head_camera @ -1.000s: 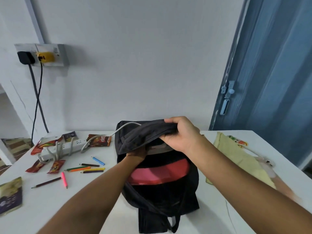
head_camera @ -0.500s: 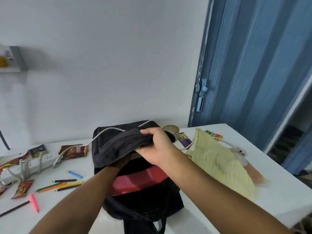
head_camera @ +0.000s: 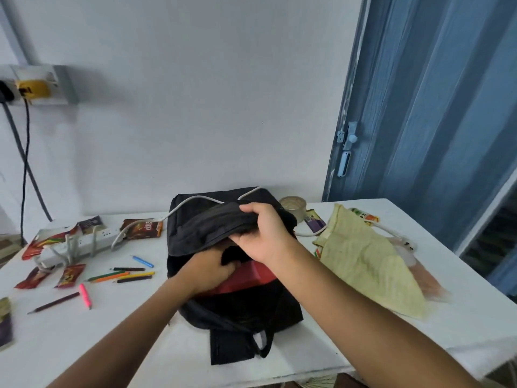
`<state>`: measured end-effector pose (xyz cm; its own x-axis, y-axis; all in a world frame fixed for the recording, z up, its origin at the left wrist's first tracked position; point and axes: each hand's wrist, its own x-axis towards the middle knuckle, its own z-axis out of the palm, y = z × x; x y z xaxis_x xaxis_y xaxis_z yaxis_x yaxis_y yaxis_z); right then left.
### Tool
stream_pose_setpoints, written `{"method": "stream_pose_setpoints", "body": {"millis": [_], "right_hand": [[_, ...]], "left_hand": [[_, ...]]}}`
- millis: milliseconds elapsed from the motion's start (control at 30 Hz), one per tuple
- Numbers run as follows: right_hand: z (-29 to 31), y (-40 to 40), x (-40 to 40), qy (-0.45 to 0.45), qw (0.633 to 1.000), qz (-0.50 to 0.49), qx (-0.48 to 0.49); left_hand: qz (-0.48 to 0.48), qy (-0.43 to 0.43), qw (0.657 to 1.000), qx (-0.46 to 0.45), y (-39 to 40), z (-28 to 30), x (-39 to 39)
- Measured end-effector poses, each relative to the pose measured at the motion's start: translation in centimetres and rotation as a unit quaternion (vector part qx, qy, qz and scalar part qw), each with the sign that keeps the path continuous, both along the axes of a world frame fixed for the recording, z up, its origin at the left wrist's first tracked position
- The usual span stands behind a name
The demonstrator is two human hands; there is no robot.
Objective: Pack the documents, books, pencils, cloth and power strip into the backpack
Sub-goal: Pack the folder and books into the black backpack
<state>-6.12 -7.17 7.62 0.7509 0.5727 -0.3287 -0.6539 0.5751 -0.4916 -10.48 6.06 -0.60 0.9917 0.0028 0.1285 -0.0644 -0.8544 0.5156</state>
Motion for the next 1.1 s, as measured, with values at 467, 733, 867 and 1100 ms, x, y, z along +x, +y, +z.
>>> {"method": "stream_pose_setpoints", "body": {"millis": [467,733,867,1100], "right_hand": [[-3.1,-3.0,-2.7,-0.002,0.998,0.027,-0.056],[-5.1,-9.5,-1.9,-0.100,0.968,0.132,-0.187],[-5.8,-12.2,-1.9,-0.229,0.889,0.120,-0.378],[-9.3,-12.4,1.8,-0.345,0.767,-0.110,-0.530]], "left_hand": [[-0.013,-0.155,0.982,0.109,-2.8,4.4,-6.5],[-0.021,-0.107,0.990,0.089,-3.4,2.7,-2.8],[-0.042,0.012,0.997,0.064,-2.8,0.9,-2.9],[0.047,0.020,0.994,-0.096,-0.9,-0.9,-5.8]]}}
